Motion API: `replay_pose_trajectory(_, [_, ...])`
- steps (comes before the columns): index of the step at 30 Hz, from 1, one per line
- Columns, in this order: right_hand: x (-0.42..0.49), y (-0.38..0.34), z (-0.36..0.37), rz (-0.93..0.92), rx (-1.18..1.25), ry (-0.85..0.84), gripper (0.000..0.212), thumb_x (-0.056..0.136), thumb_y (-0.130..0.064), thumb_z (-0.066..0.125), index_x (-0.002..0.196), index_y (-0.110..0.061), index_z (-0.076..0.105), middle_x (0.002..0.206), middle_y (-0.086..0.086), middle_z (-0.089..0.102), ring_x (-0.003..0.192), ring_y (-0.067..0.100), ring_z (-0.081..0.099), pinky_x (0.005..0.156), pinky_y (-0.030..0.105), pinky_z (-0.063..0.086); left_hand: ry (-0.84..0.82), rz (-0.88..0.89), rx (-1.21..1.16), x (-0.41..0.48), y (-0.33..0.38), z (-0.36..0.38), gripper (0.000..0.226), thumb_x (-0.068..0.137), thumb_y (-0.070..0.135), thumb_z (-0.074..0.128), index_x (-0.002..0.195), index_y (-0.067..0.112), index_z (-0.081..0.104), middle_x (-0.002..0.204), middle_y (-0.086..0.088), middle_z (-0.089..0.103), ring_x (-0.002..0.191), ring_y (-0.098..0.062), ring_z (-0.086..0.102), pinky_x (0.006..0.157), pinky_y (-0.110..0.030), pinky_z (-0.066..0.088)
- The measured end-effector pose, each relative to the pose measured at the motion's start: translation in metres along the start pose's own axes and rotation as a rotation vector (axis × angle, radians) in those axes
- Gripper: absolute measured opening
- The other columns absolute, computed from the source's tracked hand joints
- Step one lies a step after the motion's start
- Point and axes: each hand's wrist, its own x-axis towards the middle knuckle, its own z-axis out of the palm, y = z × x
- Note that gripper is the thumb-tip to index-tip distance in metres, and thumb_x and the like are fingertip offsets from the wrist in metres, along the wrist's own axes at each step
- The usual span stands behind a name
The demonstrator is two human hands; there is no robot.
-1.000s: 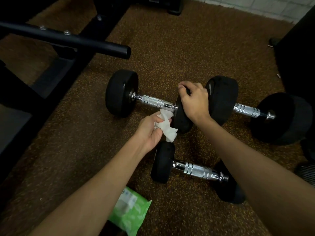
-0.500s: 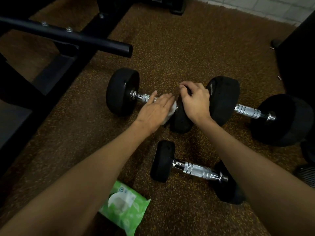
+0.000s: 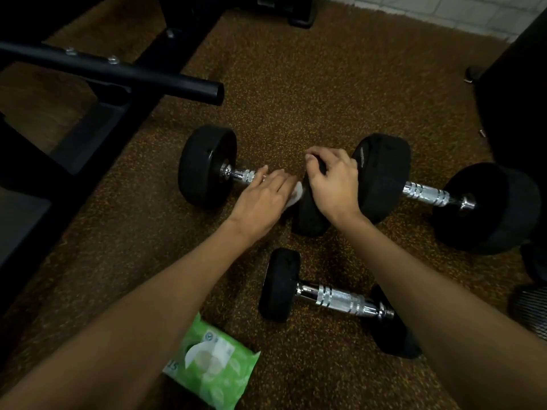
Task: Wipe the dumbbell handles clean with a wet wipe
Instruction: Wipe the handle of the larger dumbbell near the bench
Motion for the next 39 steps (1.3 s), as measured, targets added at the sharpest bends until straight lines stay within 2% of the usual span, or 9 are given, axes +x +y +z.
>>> replay_pose_trajectory(7, [0.000,-0.006,-0.006,-0.024,0.020,0.002,0.029,0.096,-0.031,0.046,0.116,-0.020,0.065,0.119,0.001,0.062,0.118,0.014,0.047,0.100,0.025,0.023,-0.032,-0.175,-0.183,0.047,-0.007,-0.018,0.033,0.097,0.024,0.042,0.125,0.010,0.050,0.124,-0.012,0.049,0.116,-0.031,0.050,0.098,-0.040,0.036])
replay_pose_trajectory(10, [0.000,-0.007,-0.007,-0.017,0.037,0.004,0.029,0.095,-0.030,0.047,0.116,-0.020,0.065,0.119,0.002,0.062,0.118,0.015,0.048,0.102,0.026,0.024,-0.050,-0.065,-0.219,0.037,-0.001,-0.017,0.035,0.090,0.014,0.052,0.124,0.009,0.051,0.120,-0.012,0.056,0.110,-0.031,0.057,0.090,-0.037,0.043])
replay_pose_trajectory(13, [0.001,-0.005,-0.005,-0.017,0.026,0.001,0.030,0.095,-0.031,0.046,0.116,-0.020,0.065,0.119,0.002,0.061,0.118,0.016,0.048,0.102,0.026,0.024,-0.044,0.073,-0.115,0.017,-0.008,0.003,0.052,0.091,0.019,0.053,0.139,0.008,0.038,0.142,-0.011,0.042,0.136,-0.027,0.036,0.110,-0.040,0.026])
replay_pose_trajectory(16, [0.002,0.001,0.000,-0.007,0.006,-0.009,0.032,0.094,-0.037,0.044,0.116,-0.025,0.064,0.120,0.002,0.060,0.118,0.017,0.047,0.098,0.023,0.022,-0.070,0.111,0.084,0.004,-0.015,0.008,0.057,0.099,0.034,0.031,0.148,0.007,0.018,0.153,-0.012,0.025,0.144,-0.026,0.018,0.115,-0.046,0.012])
replay_pose_trajectory(20, [0.002,0.001,0.000,-0.004,0.006,-0.016,0.031,0.094,-0.036,0.044,0.115,-0.026,0.064,0.120,0.002,0.060,0.118,0.017,0.047,0.095,0.021,0.021,-0.153,0.130,0.069,0.027,-0.017,-0.013,0.047,0.096,0.037,0.030,0.130,0.008,0.043,0.125,-0.014,0.052,0.118,-0.029,0.048,0.104,-0.037,0.030])
replay_pose_trajectory(24, [0.005,-0.003,-0.005,0.007,0.032,-0.025,0.029,0.095,-0.034,0.045,0.116,-0.025,0.064,0.120,0.002,0.060,0.118,0.017,0.047,0.098,0.023,0.023,-0.345,-0.010,-0.286,0.043,-0.026,-0.024,0.040,0.094,0.041,0.049,0.124,0.015,0.055,0.118,-0.013,0.058,0.112,-0.032,0.054,0.085,-0.038,0.041])
replay_pose_trajectory(27, [0.006,-0.002,-0.004,0.012,0.029,-0.030,0.030,0.095,-0.034,0.045,0.116,-0.026,0.064,0.120,0.001,0.061,0.118,0.016,0.047,0.094,0.020,0.021,-0.268,-0.064,-0.382,0.047,-0.028,-0.026,0.034,0.097,0.038,0.043,0.111,0.013,0.061,0.106,-0.016,0.063,0.106,-0.034,0.056,0.077,-0.035,0.039])
replay_pose_trajectory(33, [0.004,-0.005,-0.006,0.007,0.029,-0.018,0.030,0.096,-0.033,0.045,0.116,-0.023,0.064,0.119,0.002,0.062,0.118,0.017,0.048,0.099,0.025,0.025,-0.126,0.101,-0.218,0.032,-0.023,-0.009,0.036,0.094,0.025,0.052,0.127,0.012,0.052,0.123,-0.012,0.058,0.114,-0.030,0.053,0.097,-0.035,0.035])
replay_pose_trajectory(39, [0.001,-0.008,-0.008,0.002,0.030,-0.012,0.029,0.096,-0.030,0.046,0.116,-0.021,0.065,0.120,0.003,0.061,0.119,0.017,0.048,0.102,0.028,0.025,-0.210,0.014,-0.288,0.036,-0.026,-0.020,0.035,0.094,0.034,0.052,0.126,0.020,0.056,0.113,-0.009,0.061,0.111,-0.030,0.055,0.087,-0.039,0.043])
